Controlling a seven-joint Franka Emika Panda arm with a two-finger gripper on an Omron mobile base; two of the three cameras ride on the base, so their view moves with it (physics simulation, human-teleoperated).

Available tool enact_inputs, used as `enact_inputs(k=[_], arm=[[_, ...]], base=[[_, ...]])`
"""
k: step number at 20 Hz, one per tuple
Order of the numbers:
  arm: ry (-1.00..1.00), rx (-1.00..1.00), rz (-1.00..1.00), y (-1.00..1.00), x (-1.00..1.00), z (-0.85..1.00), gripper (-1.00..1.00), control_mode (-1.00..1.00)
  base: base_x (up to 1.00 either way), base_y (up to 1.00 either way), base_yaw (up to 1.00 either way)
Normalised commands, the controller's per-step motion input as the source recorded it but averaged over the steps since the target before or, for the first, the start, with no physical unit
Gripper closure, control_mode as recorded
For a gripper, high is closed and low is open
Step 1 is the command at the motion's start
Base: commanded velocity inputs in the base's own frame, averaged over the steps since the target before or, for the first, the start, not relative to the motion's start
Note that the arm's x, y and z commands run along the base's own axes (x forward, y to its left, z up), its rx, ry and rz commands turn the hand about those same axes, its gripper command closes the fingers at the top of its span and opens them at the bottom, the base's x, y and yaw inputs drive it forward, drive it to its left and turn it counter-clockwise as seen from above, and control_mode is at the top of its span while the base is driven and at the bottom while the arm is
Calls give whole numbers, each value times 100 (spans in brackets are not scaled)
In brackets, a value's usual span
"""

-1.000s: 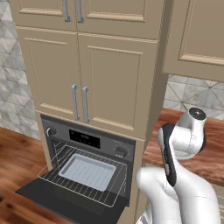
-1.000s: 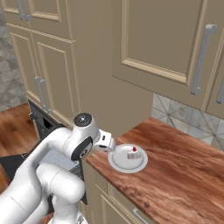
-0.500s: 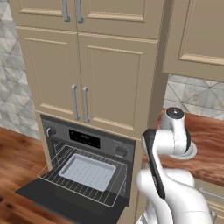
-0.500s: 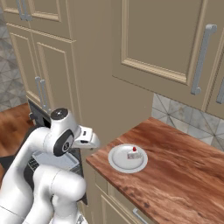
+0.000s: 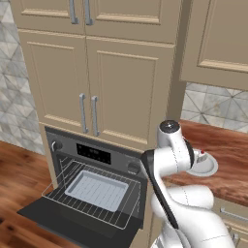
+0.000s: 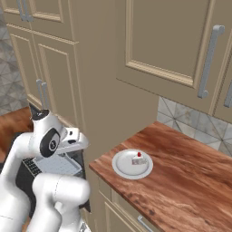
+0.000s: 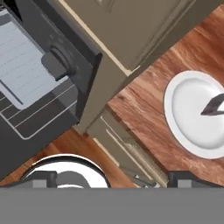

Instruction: Take the baked cake out of the oven and place it on the plate for cooling. Then close the oven door.

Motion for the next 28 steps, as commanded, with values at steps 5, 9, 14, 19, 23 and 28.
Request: enact_inputs(k=[5,9,14,19,23,28], arm=[[5,-21,29,50,-17,-7,-100,-100],[8,-17,36,48,-13,-16,-100,-100],[16,-17,27,68,-2,-5,-100,-100],[32,-21,16,82,1,0,-100,-100],[53,-21,15,74,17,0,-100,-100],[61,-23,18,55,22,0,-100,-100]], base=[[0,0,0],[0,0,0],[0,0,0],[0,0,0],[0,0,0],[0,0,0]])
